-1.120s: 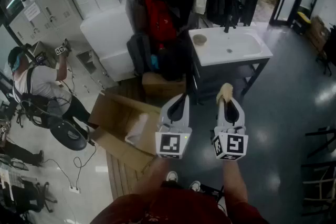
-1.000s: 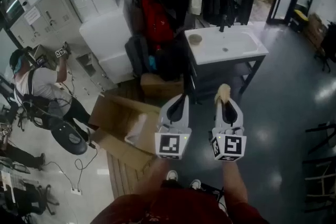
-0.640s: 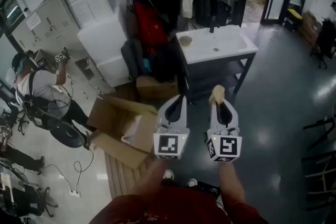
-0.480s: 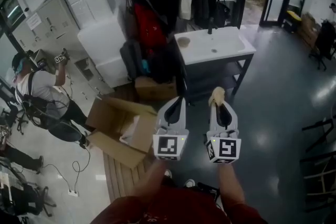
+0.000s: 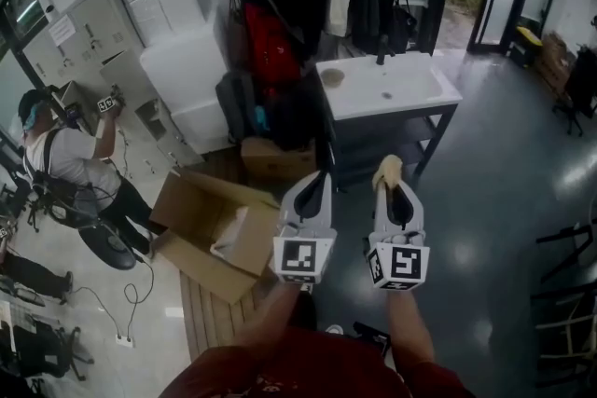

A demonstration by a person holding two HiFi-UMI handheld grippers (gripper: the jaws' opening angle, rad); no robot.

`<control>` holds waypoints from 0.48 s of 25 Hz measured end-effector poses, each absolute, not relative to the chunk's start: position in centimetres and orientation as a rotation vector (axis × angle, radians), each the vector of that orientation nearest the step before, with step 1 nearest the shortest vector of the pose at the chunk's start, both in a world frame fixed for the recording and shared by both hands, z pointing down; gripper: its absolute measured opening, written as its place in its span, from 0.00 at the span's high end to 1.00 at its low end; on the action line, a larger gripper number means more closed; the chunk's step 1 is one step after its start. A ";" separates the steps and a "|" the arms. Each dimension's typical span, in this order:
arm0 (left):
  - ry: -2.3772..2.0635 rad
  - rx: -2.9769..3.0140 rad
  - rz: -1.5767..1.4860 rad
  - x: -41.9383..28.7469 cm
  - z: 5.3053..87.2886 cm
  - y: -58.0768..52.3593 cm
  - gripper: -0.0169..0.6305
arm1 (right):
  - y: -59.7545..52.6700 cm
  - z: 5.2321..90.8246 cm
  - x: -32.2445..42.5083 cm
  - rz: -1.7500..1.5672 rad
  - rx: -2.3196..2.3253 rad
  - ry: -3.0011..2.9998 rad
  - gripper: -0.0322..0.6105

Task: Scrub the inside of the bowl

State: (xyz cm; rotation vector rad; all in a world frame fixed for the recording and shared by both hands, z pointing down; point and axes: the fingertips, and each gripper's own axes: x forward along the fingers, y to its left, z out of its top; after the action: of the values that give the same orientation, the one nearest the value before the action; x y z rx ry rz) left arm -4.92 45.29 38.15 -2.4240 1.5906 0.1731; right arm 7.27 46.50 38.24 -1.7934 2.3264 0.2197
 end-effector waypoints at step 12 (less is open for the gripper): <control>1.563 -2.446 0.218 -9.4 37.1 33.4 0.96 | 34.1 37.6 2.1 0.247 -1.815 2.357 0.87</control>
State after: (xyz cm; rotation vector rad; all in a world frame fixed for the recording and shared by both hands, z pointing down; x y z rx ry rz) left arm -9.40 33.38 37.14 -2.4455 1.5631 0.2179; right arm 2.12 34.11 37.64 -1.8153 2.3574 0.2472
